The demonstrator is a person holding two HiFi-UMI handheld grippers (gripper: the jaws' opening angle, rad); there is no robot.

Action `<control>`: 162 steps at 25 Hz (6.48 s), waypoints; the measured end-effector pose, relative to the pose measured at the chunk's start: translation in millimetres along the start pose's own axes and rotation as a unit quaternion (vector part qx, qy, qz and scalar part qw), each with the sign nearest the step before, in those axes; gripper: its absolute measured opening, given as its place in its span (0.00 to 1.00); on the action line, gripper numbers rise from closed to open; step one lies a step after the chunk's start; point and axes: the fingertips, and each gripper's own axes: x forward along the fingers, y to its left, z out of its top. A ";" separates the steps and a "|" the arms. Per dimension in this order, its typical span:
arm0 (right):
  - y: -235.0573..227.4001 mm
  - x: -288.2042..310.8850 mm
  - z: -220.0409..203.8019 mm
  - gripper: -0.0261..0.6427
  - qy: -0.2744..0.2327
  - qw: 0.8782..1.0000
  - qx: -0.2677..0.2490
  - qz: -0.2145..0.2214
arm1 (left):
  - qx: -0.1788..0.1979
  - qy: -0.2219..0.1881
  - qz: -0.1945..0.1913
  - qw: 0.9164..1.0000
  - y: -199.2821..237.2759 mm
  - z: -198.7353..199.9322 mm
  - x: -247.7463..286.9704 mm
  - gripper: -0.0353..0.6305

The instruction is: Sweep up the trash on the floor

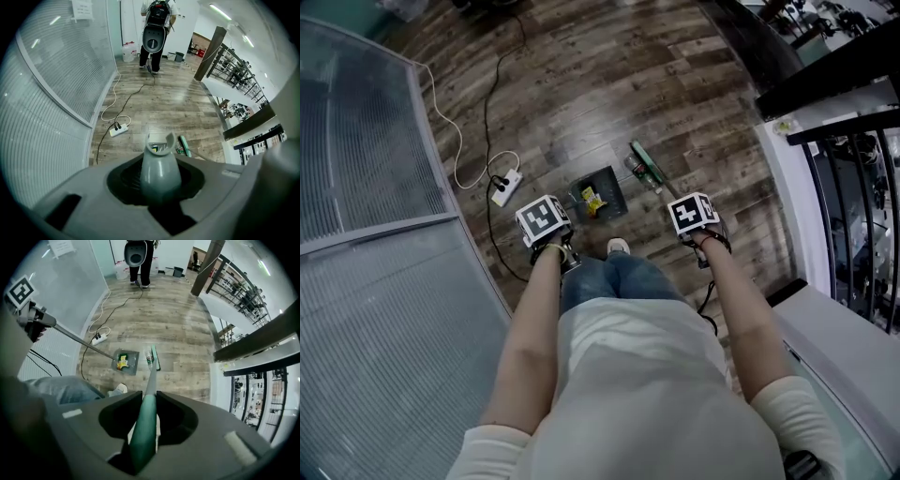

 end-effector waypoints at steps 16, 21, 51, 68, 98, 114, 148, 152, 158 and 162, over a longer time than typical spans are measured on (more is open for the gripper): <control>55.7 -5.5 -17.5 0.19 0.016 0.998 0.044 0.039 | -0.004 -0.004 -0.014 1.000 -4.7 -2.1 2.9 0.19; 74.4 -9.4 -20.7 0.19 0.020 0.996 0.059 0.055 | -0.007 -0.007 -0.035 0.999 -11.6 -2.6 3.6 0.19; 86.0 -51.6 -7.5 0.19 -0.044 0.979 0.140 0.144 | 0.000 -0.004 -0.002 1.000 1.7 -2.6 -1.7 0.19; 4.9 -39.4 -66.9 0.19 -0.043 0.972 0.225 0.048 | -0.002 -0.007 -0.014 1.000 -0.8 -2.1 0.8 0.19; 29.5 -11.3 -66.0 0.19 0.023 0.993 0.115 0.017 | -0.009 -0.010 -0.030 0.999 0.2 2.7 1.0 0.19; 72.3 -24.9 -82.7 0.19 0.036 0.998 0.009 0.058 | -0.010 -0.012 -0.045 0.999 -2.2 1.6 2.1 0.19; 25.1 -77.2 -91.0 0.19 0.001 0.986 0.106 0.126 | -0.004 -0.005 -0.012 1.000 10.0 -1.5 4.2 0.19; -1.6 -60.6 -68.3 0.19 -0.015 0.987 0.129 0.090 | -0.009 -0.012 -0.039 0.999 -1.9 2.0 3.2 0.19; -27.3 -43.2 -36.3 0.19 -0.029 0.992 0.123 0.019 | -0.011 -0.004 -0.030 0.999 -0.1 -1.0 3.1 0.19; -32.7 -30.3 -19.0 0.19 -0.030 0.993 0.114 -0.008 | -0.008 -0.001 -0.013 1.000 4.5 -3.3 3.8 0.19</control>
